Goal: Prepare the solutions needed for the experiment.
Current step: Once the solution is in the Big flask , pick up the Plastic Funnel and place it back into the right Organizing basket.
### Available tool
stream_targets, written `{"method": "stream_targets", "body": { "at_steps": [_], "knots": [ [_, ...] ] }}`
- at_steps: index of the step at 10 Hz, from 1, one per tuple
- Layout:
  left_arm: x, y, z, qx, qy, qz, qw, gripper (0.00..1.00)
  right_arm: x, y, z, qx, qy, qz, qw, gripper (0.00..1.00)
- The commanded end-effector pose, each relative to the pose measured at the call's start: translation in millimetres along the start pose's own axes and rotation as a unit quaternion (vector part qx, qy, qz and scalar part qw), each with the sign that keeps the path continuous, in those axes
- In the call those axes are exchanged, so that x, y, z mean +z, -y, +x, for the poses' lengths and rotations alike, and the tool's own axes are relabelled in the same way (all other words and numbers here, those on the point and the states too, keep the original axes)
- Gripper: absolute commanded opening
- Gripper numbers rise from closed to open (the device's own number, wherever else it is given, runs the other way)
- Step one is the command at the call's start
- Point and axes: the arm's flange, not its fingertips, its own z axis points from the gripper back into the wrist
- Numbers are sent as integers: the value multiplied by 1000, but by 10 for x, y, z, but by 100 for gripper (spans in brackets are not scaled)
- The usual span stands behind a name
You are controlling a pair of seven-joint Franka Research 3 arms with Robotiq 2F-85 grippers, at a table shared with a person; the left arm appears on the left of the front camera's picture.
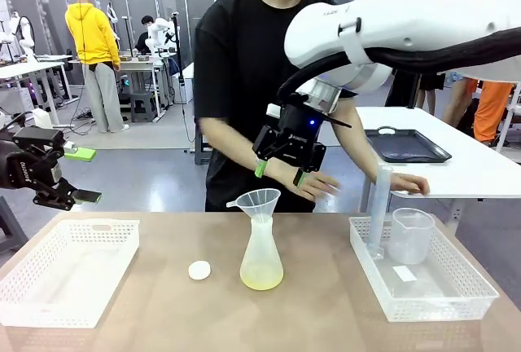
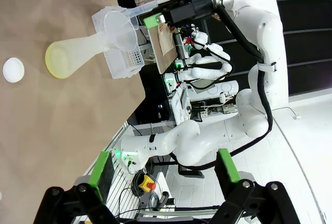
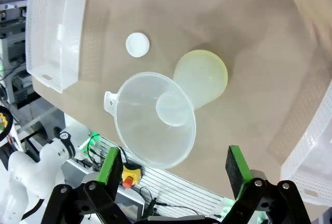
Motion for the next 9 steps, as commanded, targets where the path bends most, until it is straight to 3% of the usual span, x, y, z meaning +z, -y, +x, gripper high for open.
{"method": "stream_targets", "body": {
  "at_steps": [1,8,9],
  "knots": [
    [3,24,10,-3,1,-9,1000,100,-16,-99,135,-12,-23,-21,999,100],
    [3,24,10,-3,1,-9,1000,100,-293,3,155,-22,-66,-34,997,100],
    [3,24,10,-3,1,-9,1000,100,-331,15,159,-23,-68,-35,997,92]
  ]
}}
